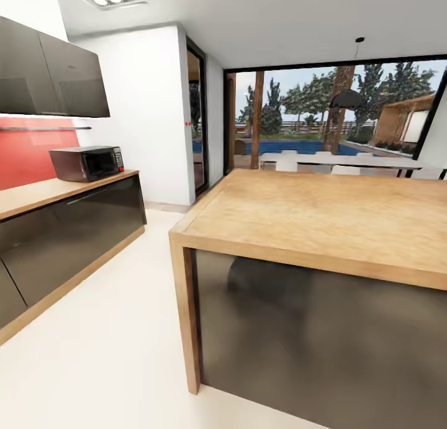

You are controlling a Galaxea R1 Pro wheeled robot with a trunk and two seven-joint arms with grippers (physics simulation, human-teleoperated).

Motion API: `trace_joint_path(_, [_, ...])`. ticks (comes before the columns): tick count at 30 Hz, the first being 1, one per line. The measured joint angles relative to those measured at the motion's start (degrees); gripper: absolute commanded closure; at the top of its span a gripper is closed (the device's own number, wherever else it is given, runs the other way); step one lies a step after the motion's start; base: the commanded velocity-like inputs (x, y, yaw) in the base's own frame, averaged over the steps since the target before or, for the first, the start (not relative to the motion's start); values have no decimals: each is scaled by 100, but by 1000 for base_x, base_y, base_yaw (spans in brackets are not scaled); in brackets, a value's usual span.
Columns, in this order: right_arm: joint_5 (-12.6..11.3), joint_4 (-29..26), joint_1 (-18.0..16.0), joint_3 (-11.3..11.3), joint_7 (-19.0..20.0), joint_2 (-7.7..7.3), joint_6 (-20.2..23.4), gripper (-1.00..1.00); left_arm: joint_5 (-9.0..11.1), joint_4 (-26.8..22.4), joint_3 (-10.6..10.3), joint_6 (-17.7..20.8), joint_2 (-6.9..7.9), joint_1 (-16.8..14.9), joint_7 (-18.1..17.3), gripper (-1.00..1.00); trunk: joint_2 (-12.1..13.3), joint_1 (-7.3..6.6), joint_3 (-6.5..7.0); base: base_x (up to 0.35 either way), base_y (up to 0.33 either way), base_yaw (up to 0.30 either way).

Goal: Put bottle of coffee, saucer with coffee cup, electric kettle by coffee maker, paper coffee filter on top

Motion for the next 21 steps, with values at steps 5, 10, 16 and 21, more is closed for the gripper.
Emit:
trace_joint_path(5, [6,-58,-9,9,40,61,40,-100,-8,20,-14,-8,-17,6,-9,-100,1,0,2,0,0,0])
trace_joint_path(10, [21,-198,-10,16,34,207,25,-100,-5,-24,-16,-20,-8,5,-8,-100,1,0,2,0,0,0])
trace_joint_path(16, [1,-392,-10,-13,32,384,19,-100,-4,-33,-16,-27,-8,6,-8,-100,1,0,2,0,0,0])
trace_joint_path(21, [0,-536,-10,-21,32,379,16,-100,-7,-37,-16,-26,-8,4,-8,-100,1,0,2,0,0,-12])
